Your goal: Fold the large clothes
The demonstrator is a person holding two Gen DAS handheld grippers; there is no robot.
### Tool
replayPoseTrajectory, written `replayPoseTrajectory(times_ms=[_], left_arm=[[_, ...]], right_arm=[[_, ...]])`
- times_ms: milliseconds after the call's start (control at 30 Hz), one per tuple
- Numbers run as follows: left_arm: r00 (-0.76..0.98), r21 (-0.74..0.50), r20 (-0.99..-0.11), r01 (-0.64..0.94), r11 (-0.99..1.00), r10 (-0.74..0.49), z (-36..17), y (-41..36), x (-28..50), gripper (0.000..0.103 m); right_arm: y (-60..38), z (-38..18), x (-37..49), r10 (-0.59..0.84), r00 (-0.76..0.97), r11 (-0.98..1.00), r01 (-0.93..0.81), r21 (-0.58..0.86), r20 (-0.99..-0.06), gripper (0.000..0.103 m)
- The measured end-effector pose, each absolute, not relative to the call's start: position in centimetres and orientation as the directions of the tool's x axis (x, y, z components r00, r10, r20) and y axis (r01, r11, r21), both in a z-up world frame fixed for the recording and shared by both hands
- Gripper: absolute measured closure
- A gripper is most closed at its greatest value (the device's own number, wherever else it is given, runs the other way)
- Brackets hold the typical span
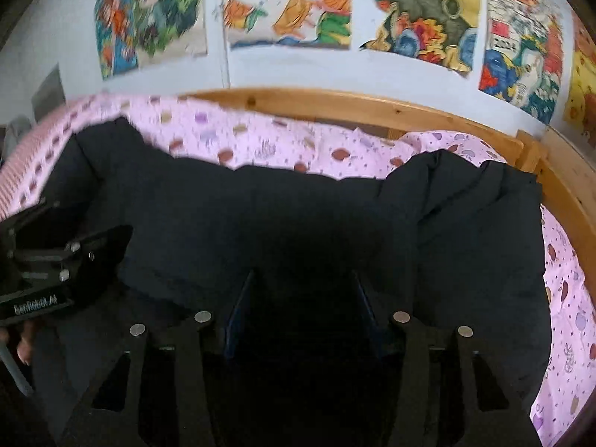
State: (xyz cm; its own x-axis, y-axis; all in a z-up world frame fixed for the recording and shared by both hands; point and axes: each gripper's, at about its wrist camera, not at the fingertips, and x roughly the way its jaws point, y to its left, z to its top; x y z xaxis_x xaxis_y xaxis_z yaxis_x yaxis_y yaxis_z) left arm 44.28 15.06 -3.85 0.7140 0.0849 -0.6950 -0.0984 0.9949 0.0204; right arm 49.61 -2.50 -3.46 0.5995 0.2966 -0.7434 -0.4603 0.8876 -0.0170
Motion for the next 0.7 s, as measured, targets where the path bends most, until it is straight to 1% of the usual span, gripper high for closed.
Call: replayPoseTrajectory(times_ms=[133, 233, 367, 700], left_arm=[[0.704, 0.093, -0.697, -0.098, 0.991, 0.135, -5.1, 14.0, 44.8, 0.032], [0.701, 0.122, -0.695, -0.104, 0.987, 0.160, -5.7, 13.7, 45.3, 0.032], [0.693, 0.150, -0.697, -0.110, 0.983, 0.184, -6.2, 13.4, 45.9, 0.032], [0.707, 0.153, -0.682, -0.110, 0.982, 0.186, -5.9, 13.2, 45.5, 0.031]], right_arm=[[-2.7, -4.7, 50.3, 0.303, 0.586, 0.886, -0.463, -0.004, -0.752, 0.057], [-2.7, -5.7, 51.2, 0.308, 0.579, 0.888, -0.461, 0.009, -0.755, 0.057], [-1.9, -6.6, 51.7, 0.293, 0.583, 0.889, -0.459, -0.009, -0.758, 0.057], [-2.4, -6.7, 51.0, 0.313, 0.606, 0.889, -0.458, 0.001, -0.731, 0.057]])
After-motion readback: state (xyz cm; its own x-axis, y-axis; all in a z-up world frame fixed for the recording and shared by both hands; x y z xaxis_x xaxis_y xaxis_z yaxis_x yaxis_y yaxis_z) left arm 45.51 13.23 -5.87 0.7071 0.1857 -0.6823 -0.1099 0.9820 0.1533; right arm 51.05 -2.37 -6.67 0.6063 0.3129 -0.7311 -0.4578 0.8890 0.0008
